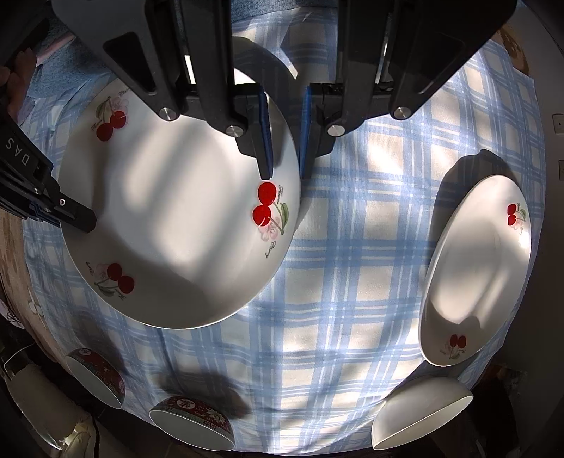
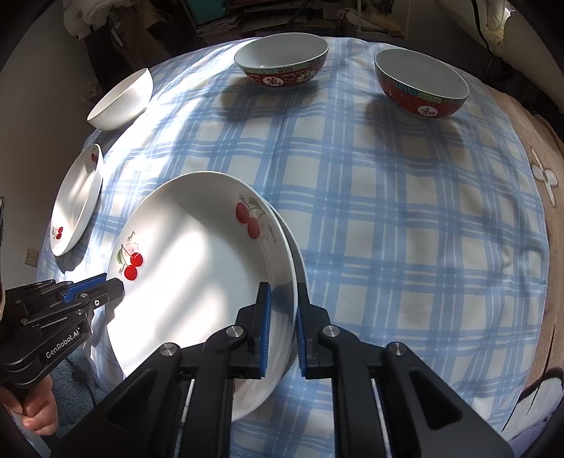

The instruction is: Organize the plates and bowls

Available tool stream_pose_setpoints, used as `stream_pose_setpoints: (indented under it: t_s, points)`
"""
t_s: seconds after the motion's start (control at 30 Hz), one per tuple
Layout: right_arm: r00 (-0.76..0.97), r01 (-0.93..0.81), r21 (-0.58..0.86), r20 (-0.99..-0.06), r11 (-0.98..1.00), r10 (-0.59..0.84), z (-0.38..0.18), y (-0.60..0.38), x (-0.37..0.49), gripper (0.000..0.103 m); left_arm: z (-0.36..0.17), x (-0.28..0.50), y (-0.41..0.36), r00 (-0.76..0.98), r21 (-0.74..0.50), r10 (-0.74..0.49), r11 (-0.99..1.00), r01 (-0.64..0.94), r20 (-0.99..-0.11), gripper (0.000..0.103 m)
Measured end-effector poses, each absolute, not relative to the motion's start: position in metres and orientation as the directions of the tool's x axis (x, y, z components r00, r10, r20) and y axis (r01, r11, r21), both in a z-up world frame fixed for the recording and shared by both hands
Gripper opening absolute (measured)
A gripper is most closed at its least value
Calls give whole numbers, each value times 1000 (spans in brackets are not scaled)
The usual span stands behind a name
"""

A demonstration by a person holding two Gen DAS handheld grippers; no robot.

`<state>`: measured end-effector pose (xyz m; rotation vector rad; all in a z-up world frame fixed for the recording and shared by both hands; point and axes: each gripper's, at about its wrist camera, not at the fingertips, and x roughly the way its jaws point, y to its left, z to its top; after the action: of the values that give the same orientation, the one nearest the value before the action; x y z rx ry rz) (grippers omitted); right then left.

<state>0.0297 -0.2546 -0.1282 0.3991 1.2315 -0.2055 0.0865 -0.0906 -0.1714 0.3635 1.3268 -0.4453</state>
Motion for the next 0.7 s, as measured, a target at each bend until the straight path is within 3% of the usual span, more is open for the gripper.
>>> stream_pose_setpoints:
  t_s: [0.7]
  points:
    - [322, 356, 185, -945, 916, 65, -125, -256, 36, 17, -177, 94, -102, 218, 80, -48, 838, 540, -975, 17]
